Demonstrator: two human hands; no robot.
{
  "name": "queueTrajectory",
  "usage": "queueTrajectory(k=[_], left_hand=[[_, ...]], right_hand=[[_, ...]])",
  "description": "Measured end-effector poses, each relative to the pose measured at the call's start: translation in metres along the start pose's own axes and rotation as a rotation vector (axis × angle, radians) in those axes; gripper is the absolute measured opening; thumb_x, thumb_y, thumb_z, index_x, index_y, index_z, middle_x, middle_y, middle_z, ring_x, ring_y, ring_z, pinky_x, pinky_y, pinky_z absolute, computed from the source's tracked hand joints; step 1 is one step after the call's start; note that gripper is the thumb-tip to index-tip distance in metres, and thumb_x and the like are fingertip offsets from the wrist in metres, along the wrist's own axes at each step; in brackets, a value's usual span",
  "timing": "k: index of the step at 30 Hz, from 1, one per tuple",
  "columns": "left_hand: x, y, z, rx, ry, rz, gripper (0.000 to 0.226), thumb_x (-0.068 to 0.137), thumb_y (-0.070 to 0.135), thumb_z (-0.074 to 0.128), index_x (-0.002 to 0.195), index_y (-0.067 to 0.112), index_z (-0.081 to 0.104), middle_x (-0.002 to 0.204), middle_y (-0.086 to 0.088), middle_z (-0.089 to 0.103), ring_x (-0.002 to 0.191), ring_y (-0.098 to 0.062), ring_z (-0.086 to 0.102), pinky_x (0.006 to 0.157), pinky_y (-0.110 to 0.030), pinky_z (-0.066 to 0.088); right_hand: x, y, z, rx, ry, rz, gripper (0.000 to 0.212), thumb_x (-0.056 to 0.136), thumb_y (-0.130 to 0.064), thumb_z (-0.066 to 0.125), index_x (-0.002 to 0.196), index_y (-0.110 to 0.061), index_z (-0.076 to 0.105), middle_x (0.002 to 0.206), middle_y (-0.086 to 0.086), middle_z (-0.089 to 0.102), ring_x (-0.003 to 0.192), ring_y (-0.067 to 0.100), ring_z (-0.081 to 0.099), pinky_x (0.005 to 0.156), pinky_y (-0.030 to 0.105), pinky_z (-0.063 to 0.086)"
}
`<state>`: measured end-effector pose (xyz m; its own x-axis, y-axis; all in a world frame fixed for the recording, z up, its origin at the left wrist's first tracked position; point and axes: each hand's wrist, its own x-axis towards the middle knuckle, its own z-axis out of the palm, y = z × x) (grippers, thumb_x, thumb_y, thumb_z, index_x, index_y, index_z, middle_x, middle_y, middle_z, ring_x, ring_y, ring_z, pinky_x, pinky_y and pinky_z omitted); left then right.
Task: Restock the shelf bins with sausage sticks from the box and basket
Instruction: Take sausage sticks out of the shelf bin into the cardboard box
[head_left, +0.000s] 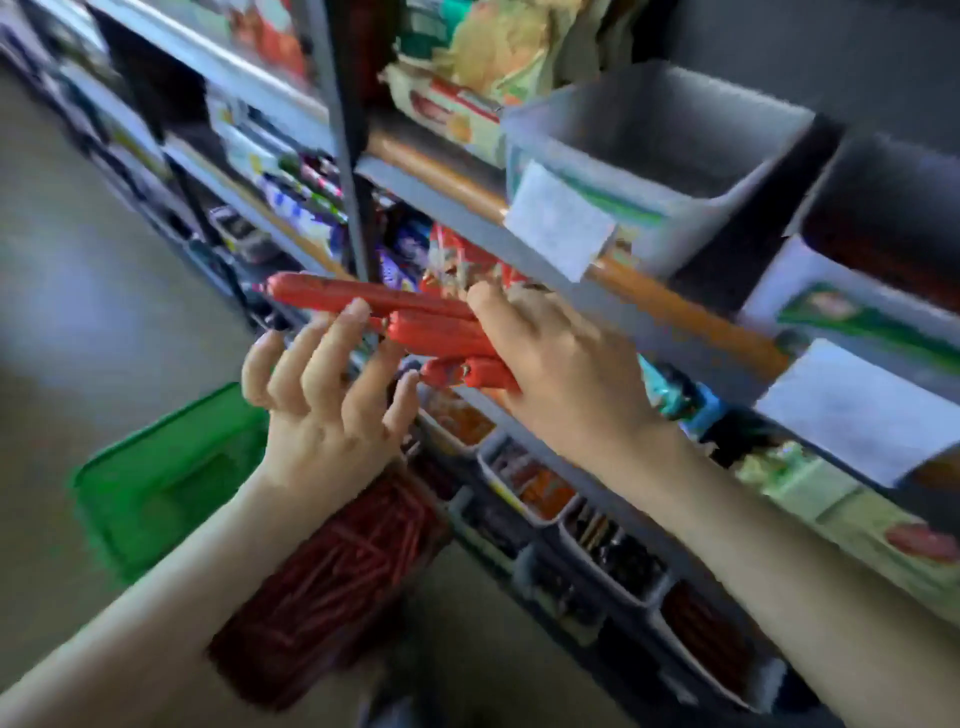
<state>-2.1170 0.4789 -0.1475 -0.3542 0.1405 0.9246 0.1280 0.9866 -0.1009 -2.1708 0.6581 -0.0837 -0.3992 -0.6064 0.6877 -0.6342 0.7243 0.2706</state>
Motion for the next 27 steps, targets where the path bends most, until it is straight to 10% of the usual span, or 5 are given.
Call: queueTrajectory(k=[7,12,17,22,27], left_hand=[[-0.186,-0.123,-0.002,-0.013,-0.769,-0.293,0.047,0.081,0.029,0.05,0.123,0.008,0.042,0.124,-0.014,0.055,0.113,-0.03,0.044,0.099,-0.046,0.027],[-0.312,-0.173,-0.003,0.055,-1.239,-0.517,0.086,0.05,0.023,0.088,0.124,0.005,0.049,0.122,-0.015,0.059,0.11,-0.03,0.047,0.093,-0.042,0.027],[-0.386,-0.206,0.011,0.086,-1.34,-0.609,0.094,0.044,0.018,0.088,0.129,0.002,0.05,0.129,-0.02,0.054,0.117,-0.031,0.04,0.091,-0.049,0.045],[-0.408,-0.212,0.026,0.093,-1.408,-0.643,0.089,0.05,0.019,0.085,0.13,0.003,0.049,0.132,-0.024,0.05,0.119,-0.038,0.048,0.094,-0.055,0.042],[-0.36,-0.204,0.04,0.052,-1.408,-0.721,0.071,0.069,0.022,0.077,0.131,0.002,0.05,0.14,-0.025,0.042,0.122,-0.044,0.046,0.101,-0.056,0.034]], right_hand=[[-0.038,-0.109,0.187,0.323,-0.552,-0.3,0.056,0.058,0.003,0.072,0.111,-0.01,0.058,0.071,0.007,0.06,0.06,0.029,0.06,0.046,0.033,0.046],[-0.089,-0.197,0.301,0.358,-0.828,-0.465,0.057,0.046,0.002,0.071,0.102,-0.011,0.067,0.064,0.004,0.06,0.053,0.025,0.059,0.044,0.028,0.043],[-0.118,-0.272,0.383,0.423,-0.728,-0.517,0.04,0.066,0.001,0.054,0.101,-0.013,0.069,0.066,0.005,0.06,0.059,0.024,0.059,0.058,0.033,0.049],[-0.118,-0.312,0.41,0.362,-1.012,-0.462,0.08,0.065,-0.014,0.076,0.14,-0.019,0.045,0.126,0.01,0.058,0.121,0.028,0.053,0.105,0.052,0.033],[-0.091,-0.292,0.384,0.452,-1.011,-0.378,0.075,0.066,-0.012,0.078,0.135,-0.01,0.049,0.127,0.013,0.056,0.118,0.03,0.054,0.1,0.043,0.041]])
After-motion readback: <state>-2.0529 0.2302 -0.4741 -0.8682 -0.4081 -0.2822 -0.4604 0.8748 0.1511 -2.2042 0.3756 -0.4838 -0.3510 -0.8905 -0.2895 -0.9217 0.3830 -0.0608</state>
